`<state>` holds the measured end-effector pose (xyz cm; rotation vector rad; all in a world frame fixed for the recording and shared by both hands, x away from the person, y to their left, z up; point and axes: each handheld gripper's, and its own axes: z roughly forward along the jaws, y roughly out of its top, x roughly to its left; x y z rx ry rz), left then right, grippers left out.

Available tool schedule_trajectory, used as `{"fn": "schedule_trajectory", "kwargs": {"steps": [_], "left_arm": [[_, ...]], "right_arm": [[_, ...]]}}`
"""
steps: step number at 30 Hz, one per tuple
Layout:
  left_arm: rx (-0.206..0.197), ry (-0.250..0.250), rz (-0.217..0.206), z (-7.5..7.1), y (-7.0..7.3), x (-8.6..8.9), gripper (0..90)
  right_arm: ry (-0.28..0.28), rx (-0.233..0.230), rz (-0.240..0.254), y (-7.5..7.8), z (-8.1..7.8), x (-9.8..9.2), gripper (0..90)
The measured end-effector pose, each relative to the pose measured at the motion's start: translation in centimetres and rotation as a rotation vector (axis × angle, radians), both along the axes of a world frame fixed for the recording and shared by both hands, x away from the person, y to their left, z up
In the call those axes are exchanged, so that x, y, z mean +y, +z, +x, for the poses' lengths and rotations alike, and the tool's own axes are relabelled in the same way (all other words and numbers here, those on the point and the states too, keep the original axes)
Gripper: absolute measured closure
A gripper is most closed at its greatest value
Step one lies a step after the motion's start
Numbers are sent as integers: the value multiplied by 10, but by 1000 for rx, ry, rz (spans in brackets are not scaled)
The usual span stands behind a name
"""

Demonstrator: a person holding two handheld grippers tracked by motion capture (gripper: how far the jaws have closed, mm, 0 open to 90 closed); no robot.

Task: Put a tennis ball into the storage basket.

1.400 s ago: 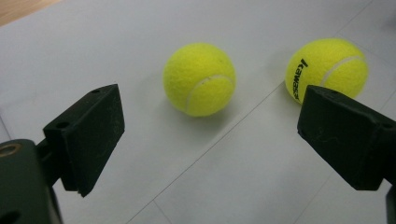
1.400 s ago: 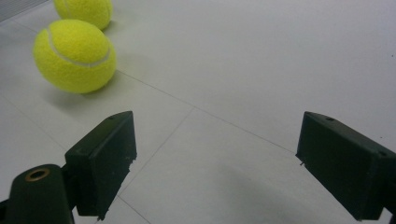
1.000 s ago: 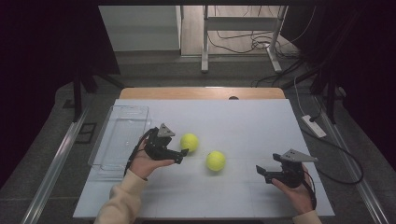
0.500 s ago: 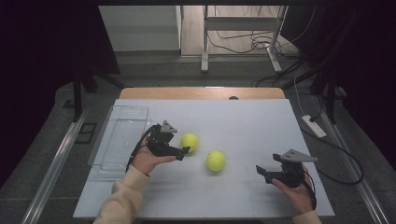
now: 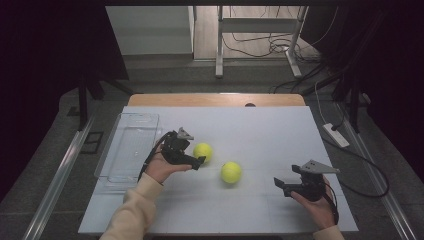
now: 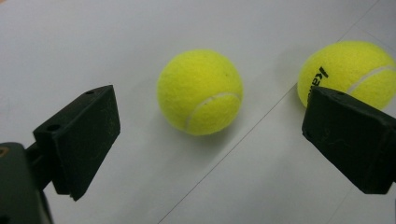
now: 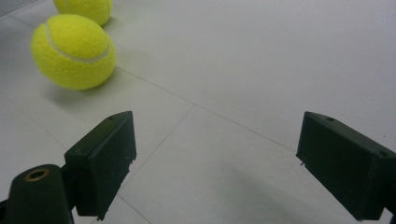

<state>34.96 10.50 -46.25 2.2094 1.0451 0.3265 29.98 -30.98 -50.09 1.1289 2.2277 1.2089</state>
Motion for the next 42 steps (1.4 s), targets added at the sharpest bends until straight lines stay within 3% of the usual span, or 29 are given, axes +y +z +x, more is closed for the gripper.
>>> {"fn": "schedule_trajectory", "kwargs": {"steps": [28, 42], "left_arm": [[57, -3, 38, 32, -14, -21, 48], [118, -3, 59, 44, -28, -28, 39]], "right_arm": [[-2, 5, -6, -1, 1, -1, 120], [-1, 5, -8, -2, 1, -1, 120]]}}
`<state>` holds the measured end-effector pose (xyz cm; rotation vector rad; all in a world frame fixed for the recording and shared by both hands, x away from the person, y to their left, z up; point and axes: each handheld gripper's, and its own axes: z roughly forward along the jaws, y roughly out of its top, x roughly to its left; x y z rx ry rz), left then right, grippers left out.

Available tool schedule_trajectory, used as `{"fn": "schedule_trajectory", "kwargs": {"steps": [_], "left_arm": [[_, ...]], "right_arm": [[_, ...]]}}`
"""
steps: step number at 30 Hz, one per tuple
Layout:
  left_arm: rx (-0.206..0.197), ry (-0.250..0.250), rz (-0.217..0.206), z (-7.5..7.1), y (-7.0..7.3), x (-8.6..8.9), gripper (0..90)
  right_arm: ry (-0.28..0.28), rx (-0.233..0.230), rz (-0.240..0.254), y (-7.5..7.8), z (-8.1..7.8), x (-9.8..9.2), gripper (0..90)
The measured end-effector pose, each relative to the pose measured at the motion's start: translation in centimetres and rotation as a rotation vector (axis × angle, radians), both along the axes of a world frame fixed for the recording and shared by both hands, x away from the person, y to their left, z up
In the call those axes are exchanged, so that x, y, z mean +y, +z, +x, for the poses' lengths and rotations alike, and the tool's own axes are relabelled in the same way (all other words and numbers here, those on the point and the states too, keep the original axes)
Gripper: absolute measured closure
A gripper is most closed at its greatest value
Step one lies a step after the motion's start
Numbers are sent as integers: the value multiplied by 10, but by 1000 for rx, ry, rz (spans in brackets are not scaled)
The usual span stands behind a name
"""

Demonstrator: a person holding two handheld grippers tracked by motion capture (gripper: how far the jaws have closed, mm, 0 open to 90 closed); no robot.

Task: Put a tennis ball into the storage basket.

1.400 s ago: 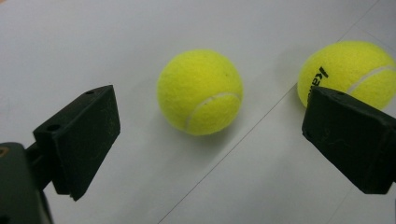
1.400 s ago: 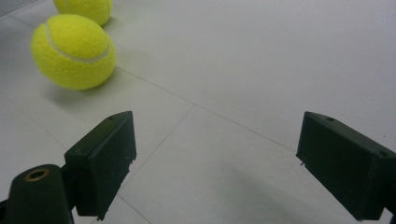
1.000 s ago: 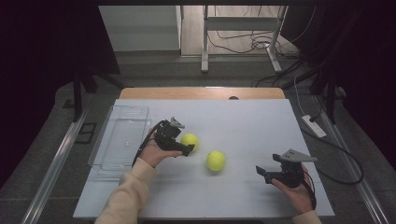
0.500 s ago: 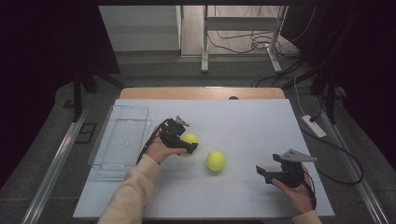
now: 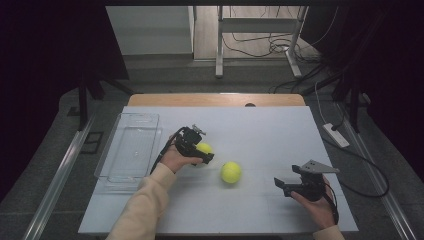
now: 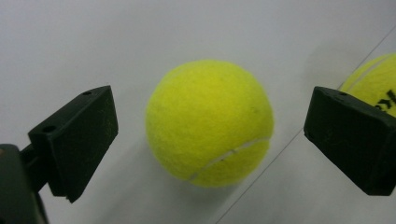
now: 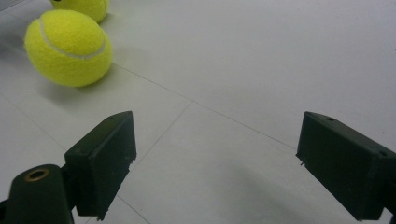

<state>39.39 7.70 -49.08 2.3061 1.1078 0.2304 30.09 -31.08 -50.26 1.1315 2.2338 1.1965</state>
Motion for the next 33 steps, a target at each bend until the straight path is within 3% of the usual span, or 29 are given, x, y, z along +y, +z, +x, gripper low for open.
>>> {"fn": "schedule_trajectory", "kwargs": {"steps": [13, 18, 20, 26, 33], "left_arm": [[24, -10, 23, 4, -8, -6, 74], [26, -17, 46, 3, -10, -8, 179], [5, -14, 65, 2, -10, -9, 233], [1, -15, 67, 1, -8, -8, 264], [-33, 2, 28, -3, 1, -4, 265]], "right_arm": [[0, 1, -1, 0, 1, -1, 119], [1, 1, -4, -1, 1, -1, 119], [-2, 1, -6, -1, 1, -1, 120], [-4, 1, -10, -1, 1, -1, 120], [-6, 2, -11, -1, 1, -1, 121]]}}
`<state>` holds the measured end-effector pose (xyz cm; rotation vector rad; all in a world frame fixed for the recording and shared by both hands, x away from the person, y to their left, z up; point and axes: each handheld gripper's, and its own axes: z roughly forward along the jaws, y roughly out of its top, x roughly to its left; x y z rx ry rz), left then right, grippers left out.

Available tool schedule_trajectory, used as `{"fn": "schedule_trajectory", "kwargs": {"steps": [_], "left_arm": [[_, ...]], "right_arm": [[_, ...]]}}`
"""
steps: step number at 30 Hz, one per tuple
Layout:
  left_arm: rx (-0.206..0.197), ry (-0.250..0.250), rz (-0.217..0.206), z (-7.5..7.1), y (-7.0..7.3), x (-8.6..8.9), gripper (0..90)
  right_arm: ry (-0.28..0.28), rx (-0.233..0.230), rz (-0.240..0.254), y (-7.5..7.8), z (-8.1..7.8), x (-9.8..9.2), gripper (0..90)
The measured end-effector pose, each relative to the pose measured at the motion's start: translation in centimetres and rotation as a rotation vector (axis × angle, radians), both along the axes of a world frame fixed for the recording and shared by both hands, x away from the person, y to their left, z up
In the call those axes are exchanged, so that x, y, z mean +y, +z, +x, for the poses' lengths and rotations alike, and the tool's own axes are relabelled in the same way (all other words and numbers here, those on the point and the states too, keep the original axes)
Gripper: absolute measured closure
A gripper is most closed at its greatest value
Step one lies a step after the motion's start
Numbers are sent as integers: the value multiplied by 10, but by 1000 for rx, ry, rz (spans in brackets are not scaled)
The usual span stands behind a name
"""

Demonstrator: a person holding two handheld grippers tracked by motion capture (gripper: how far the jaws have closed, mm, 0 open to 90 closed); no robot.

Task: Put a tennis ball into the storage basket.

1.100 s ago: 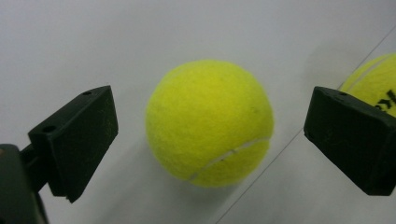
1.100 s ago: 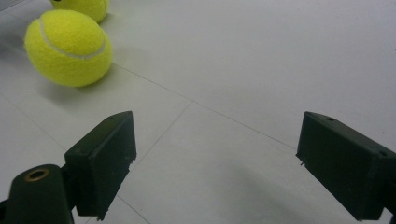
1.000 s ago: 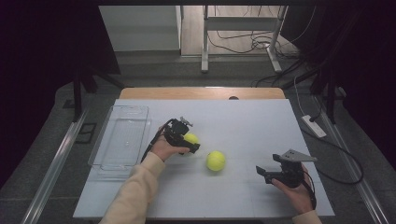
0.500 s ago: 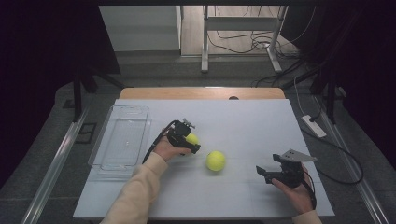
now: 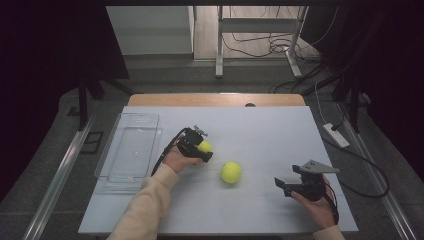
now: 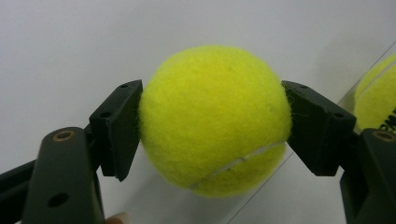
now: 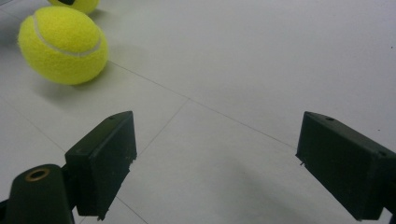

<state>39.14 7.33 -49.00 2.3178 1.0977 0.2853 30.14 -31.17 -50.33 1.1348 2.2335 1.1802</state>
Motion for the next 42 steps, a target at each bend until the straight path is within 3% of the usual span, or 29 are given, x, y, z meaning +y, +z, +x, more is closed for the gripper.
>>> {"fn": "schedule_trajectory", "kwargs": {"steps": [18, 37, 42], "left_arm": [[-32, -4, -62, -10, 8, 9, 265], [-109, 12, -126, -26, 23, 22, 265], [-144, 42, -143, -27, 28, 26, 265]], "right_arm": [[0, -4, 1, 0, 0, 0, 122], [0, -7, 1, 0, -1, 1, 122], [0, -7, 1, 1, -1, 1, 122]]}}
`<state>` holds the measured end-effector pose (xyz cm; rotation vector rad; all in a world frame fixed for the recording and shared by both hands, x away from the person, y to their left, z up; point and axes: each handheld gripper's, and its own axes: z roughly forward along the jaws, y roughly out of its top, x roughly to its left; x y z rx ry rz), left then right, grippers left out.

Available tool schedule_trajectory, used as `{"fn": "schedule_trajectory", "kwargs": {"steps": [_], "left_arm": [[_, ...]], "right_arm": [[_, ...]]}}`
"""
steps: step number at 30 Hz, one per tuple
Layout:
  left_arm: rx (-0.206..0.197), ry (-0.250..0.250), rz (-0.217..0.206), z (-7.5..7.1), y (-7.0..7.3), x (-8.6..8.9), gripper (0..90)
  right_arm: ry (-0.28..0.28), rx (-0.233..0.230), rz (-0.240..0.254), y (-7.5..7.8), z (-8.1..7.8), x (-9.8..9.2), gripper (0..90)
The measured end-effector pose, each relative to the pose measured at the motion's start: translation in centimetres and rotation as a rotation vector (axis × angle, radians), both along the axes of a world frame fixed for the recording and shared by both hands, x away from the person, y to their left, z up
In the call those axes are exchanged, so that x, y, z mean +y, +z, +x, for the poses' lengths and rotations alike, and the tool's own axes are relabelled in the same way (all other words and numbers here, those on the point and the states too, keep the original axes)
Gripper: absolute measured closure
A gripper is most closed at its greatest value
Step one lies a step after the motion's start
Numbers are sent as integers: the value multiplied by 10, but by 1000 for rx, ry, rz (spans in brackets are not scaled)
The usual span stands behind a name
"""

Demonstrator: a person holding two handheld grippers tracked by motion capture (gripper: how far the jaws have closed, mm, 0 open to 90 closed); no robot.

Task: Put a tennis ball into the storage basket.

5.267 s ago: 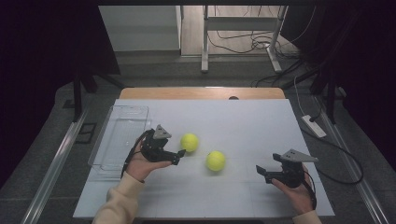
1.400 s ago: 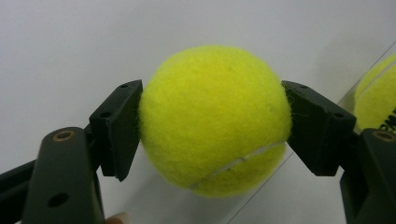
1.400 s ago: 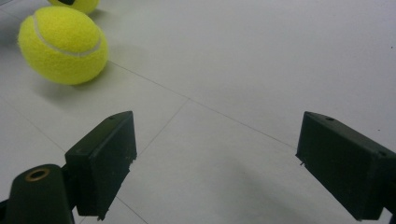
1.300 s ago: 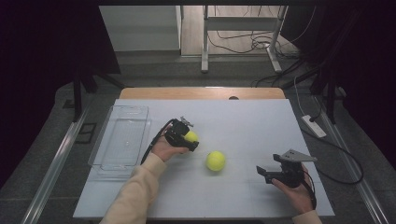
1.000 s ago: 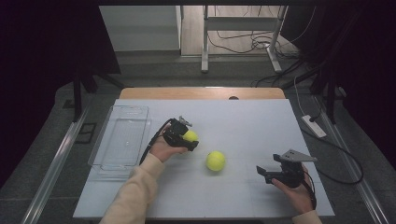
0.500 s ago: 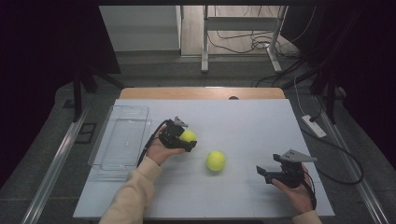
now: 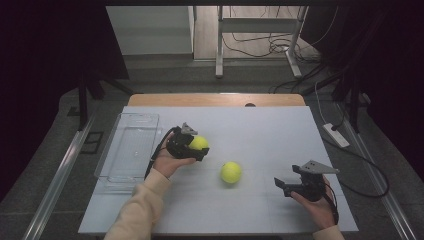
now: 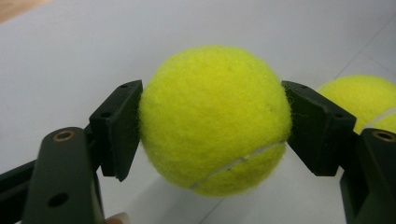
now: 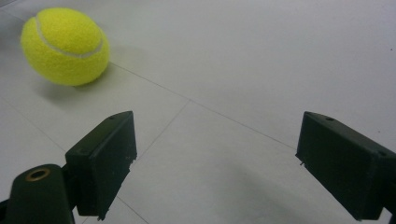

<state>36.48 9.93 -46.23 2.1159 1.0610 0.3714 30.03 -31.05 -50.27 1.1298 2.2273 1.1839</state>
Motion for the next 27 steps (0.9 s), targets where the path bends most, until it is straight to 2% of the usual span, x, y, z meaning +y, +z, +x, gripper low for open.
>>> {"fn": "schedule_trajectory", "kwargs": {"steps": [9, 18, 27], "left_arm": [[-28, -5, -18, -3, 11, 6, 265], [-41, -6, -18, -3, 14, 11, 265], [-71, 27, -45, -5, 22, 20, 265]], "right_arm": [[-1, 0, 0, 0, 0, 0, 122], [-6, -5, -1, 1, 0, 0, 125], [-8, -10, 0, 1, -1, 0, 128]]}}
